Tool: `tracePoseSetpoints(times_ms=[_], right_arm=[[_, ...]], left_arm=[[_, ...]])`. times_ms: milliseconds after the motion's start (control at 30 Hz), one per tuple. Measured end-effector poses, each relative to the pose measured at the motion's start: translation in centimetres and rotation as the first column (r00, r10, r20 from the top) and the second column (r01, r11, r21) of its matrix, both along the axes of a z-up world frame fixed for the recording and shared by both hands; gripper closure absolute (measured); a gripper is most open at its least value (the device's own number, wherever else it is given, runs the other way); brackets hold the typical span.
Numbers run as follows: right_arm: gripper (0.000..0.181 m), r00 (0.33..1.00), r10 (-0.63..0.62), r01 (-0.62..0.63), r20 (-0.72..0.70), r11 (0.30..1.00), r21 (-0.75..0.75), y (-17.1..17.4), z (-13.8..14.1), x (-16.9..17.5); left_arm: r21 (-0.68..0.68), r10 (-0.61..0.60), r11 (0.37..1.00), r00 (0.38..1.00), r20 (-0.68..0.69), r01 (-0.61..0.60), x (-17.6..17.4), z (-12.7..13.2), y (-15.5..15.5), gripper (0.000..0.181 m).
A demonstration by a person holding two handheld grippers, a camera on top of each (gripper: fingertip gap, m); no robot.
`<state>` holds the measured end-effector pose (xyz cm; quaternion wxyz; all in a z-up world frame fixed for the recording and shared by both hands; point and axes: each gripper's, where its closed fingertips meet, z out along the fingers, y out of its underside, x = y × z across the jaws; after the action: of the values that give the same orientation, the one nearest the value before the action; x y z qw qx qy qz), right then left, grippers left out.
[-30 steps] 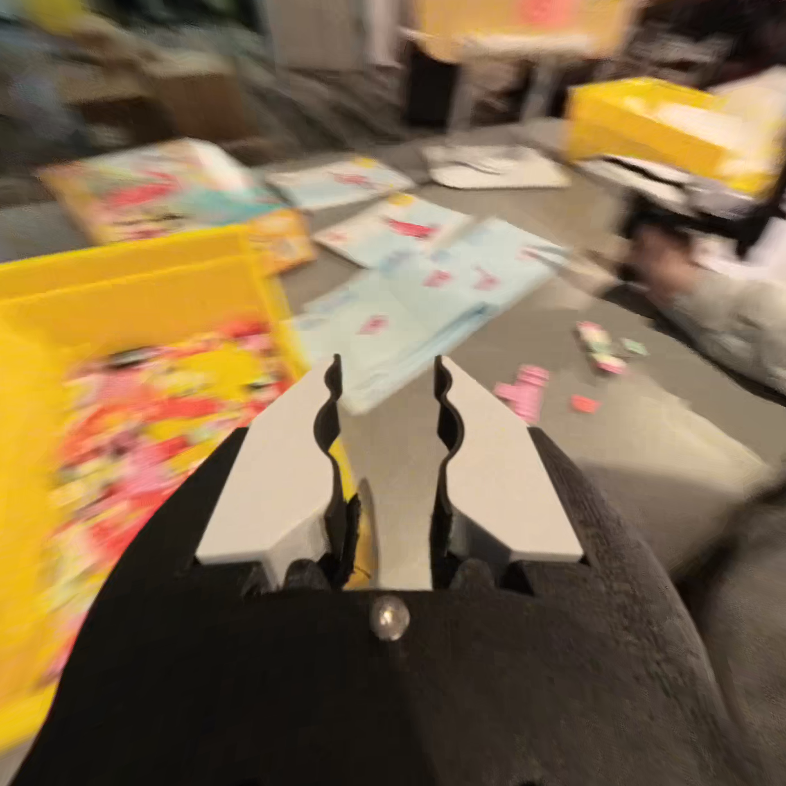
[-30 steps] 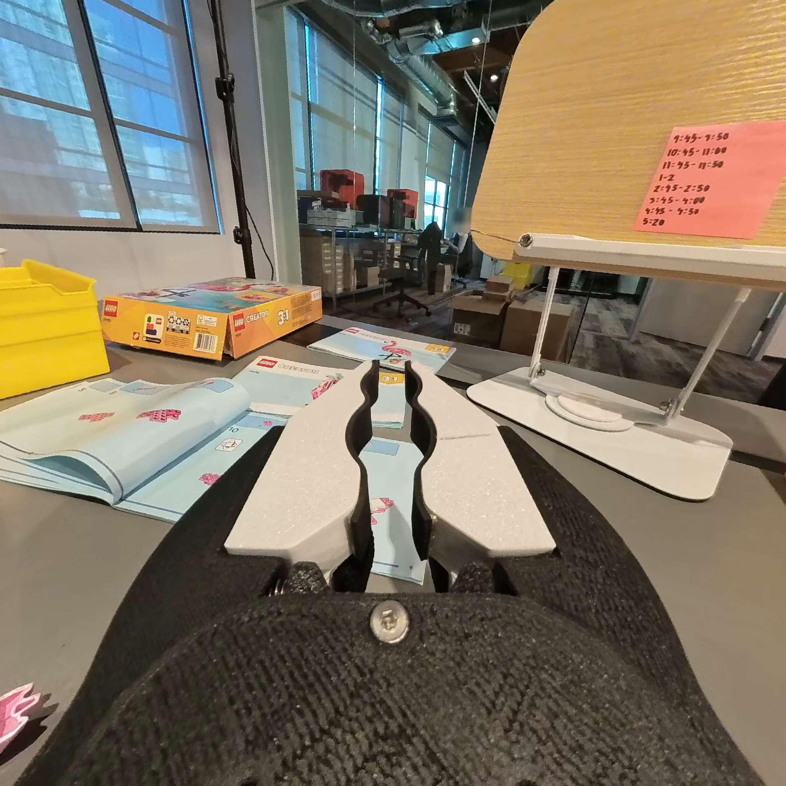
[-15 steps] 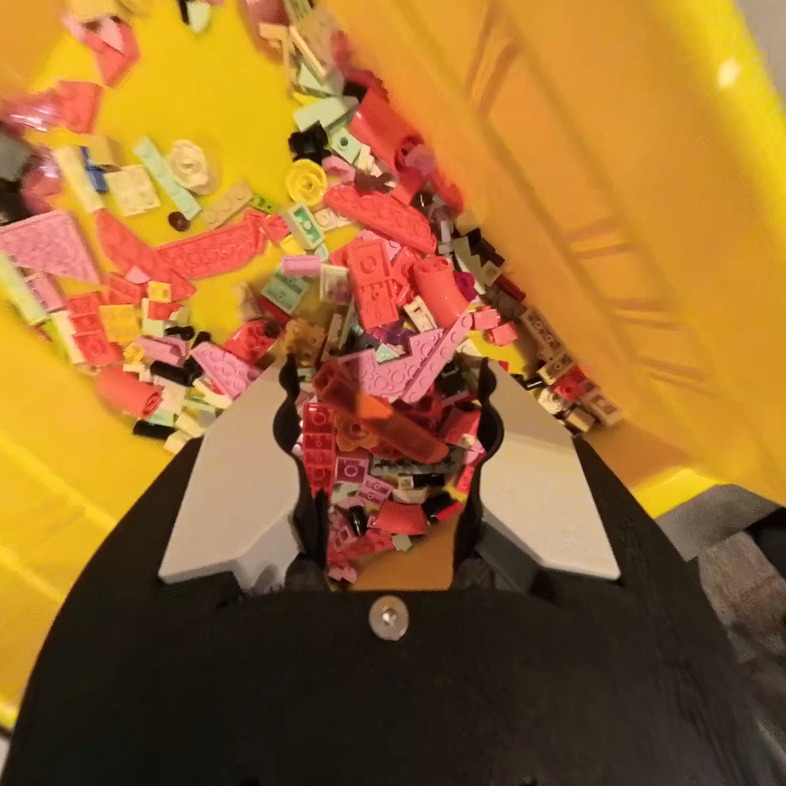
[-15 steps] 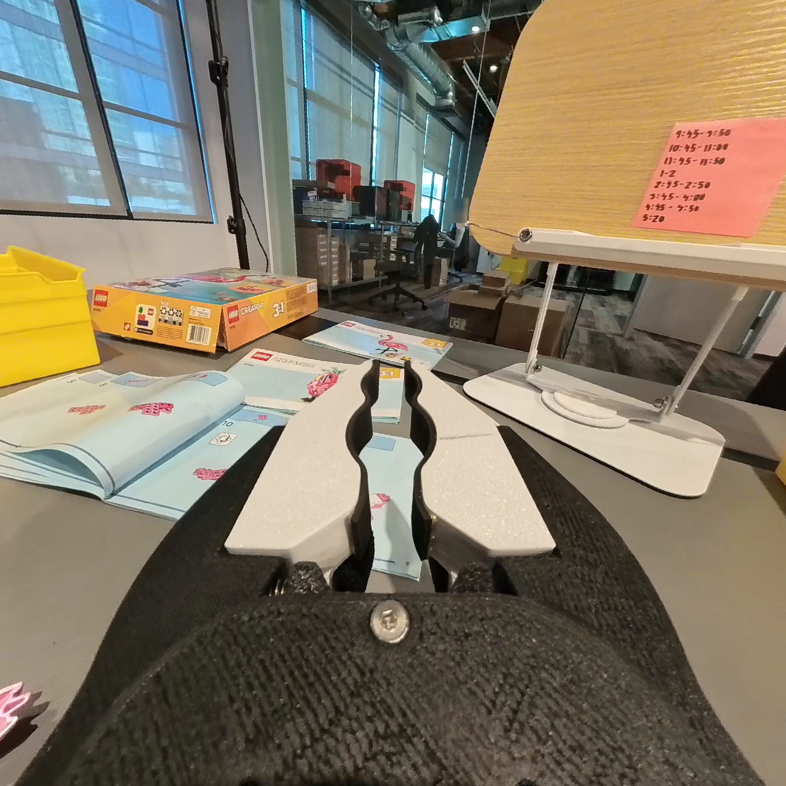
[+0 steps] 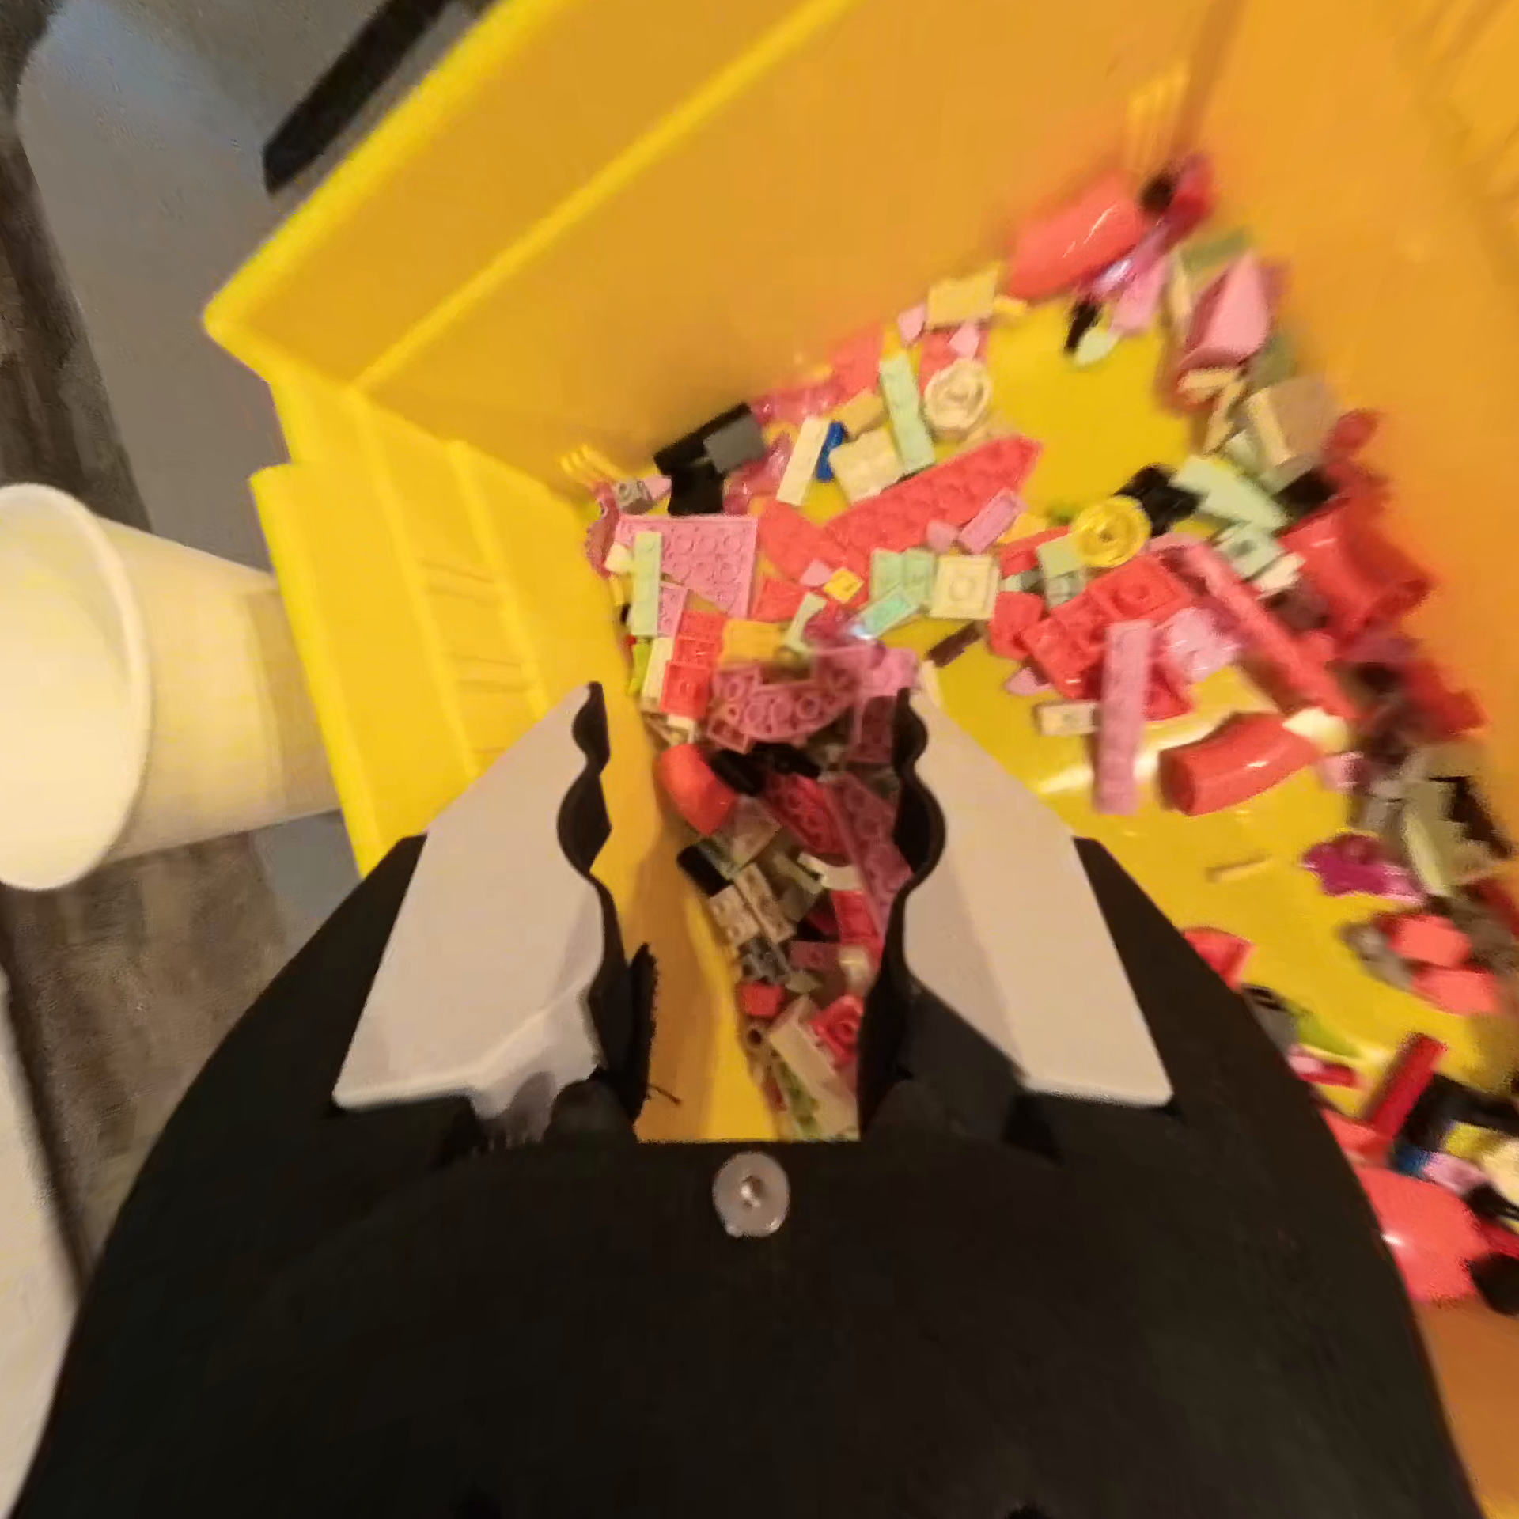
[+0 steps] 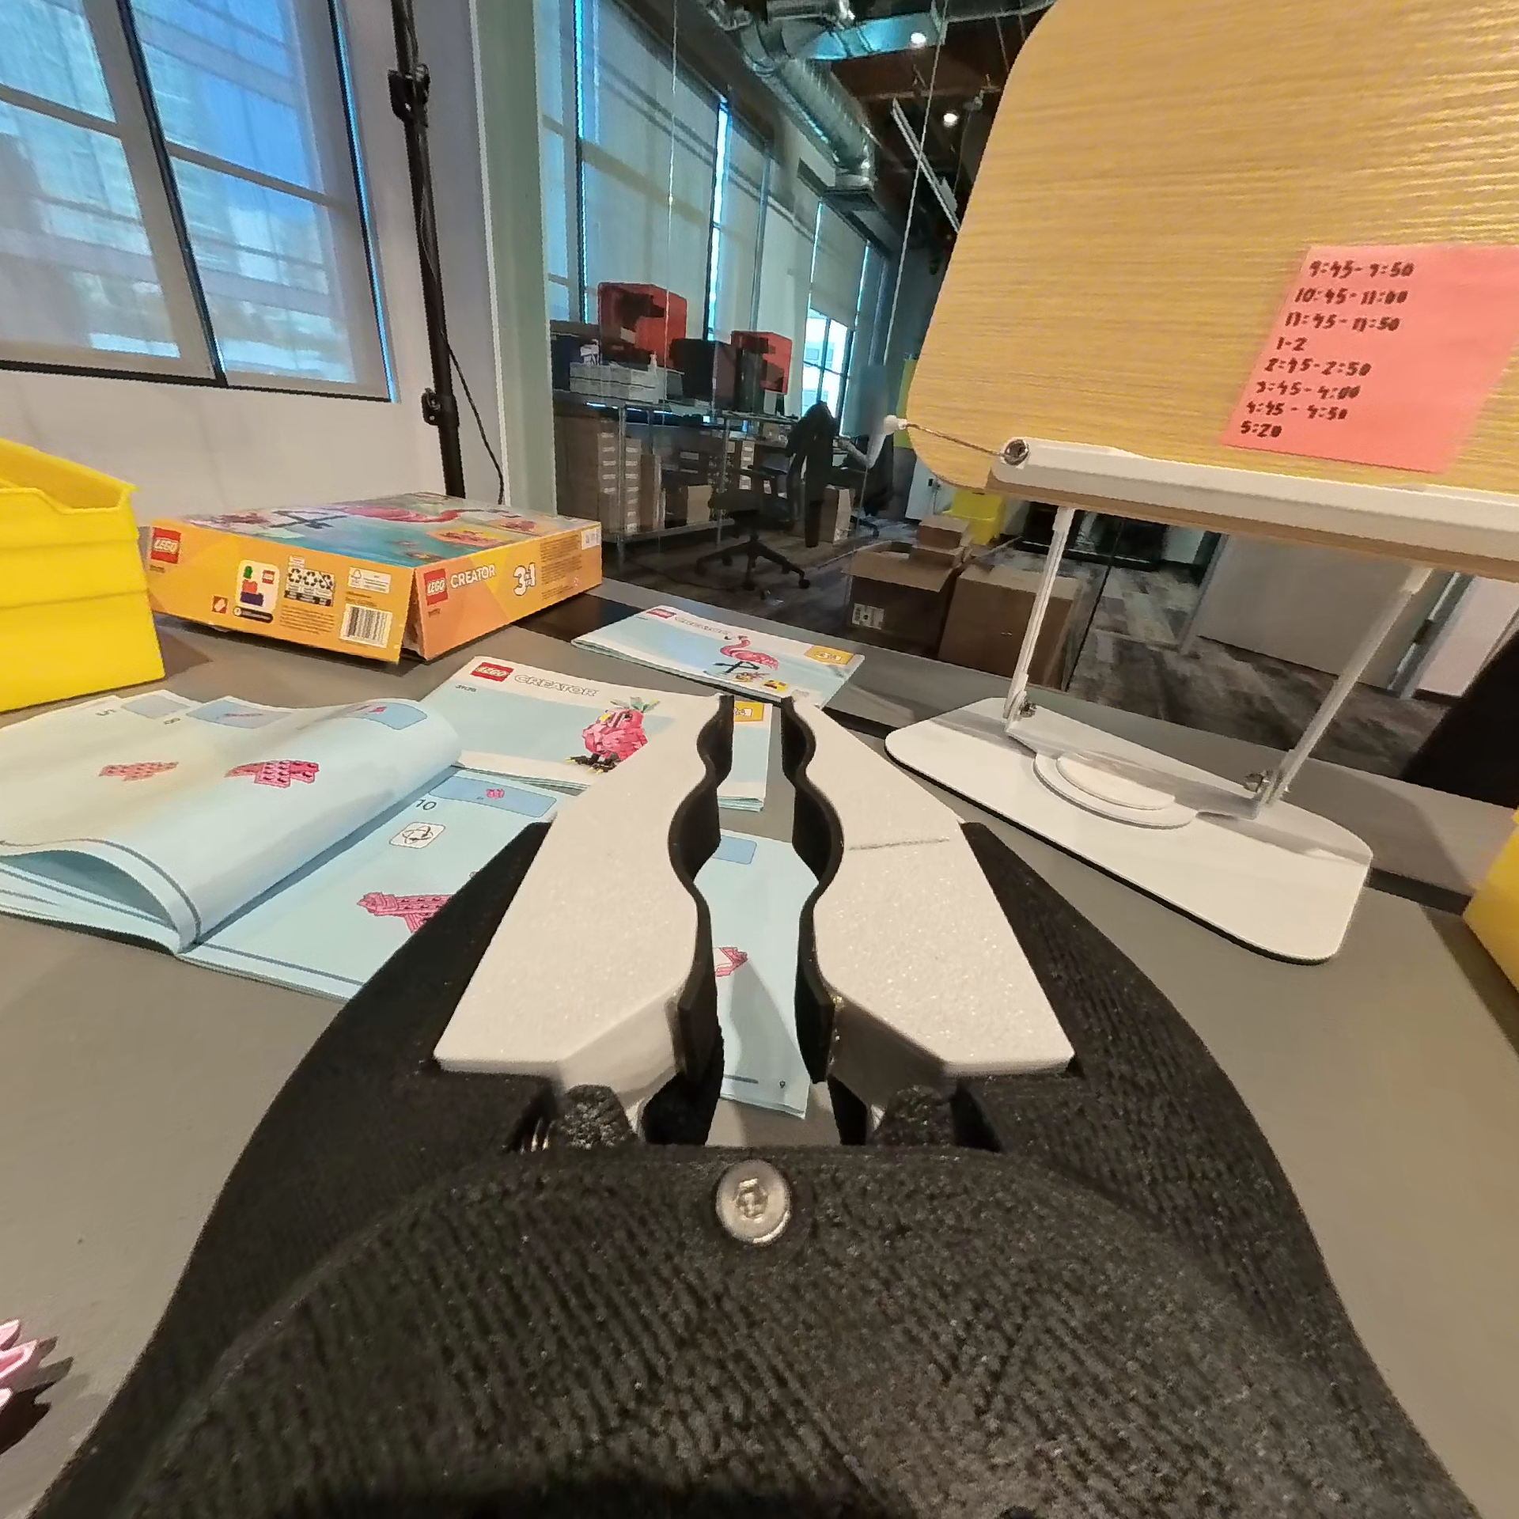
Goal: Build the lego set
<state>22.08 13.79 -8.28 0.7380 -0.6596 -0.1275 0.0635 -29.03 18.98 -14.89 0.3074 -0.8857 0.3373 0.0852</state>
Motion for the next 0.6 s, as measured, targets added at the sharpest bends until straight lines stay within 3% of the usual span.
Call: tracePoseSetpoints(times_ms=[67, 133, 233, 367, 600], right_arm=[[0.172, 1.0, 0.0, 0.0, -0.001, 1.0, -0.001, 0.0, 0.0, 0.0], [0.172, 1.0, 0.004, -0.004, 0.001, 1.0, -0.002, 0.0, 0.0, -0.1], [0.172, 1.0, 0.01, -0.01, 0.003, 1.0, -0.003, 0.0, 0.0, -0.2], [0.172, 1.0, 0.02, -0.02, -0.007, 1.0, -0.004, -0.1, 0.0, -0.3], [0.172, 0.999, 0.035, -0.036, -0.014, 0.999, -0.006, -0.1, 0.0, -0.6]], left_arm=[[-0.004, 0.018, 1.0, 0.994, 0.105, -0.017, 0.5, 0.9, -1.2, 0.11], [-0.059, 0.106, 0.993, 0.988, 0.116, -0.099, -0.8, 0.9, -2.7, 0.112], [-0.222, 0.228, 0.952, 0.972, 0.054, -0.211, -2.8, -0.3, -6.4, 0.126], [-0.339, 0.263, 0.9, 0.962, -0.077, -0.274, -4.5, -1.3, -10.4, 0.159], [-0.489, 0.238, 0.813, 0.947, -0.215, -0.315, -4.8, -3.0, -12.4, 0.179]])
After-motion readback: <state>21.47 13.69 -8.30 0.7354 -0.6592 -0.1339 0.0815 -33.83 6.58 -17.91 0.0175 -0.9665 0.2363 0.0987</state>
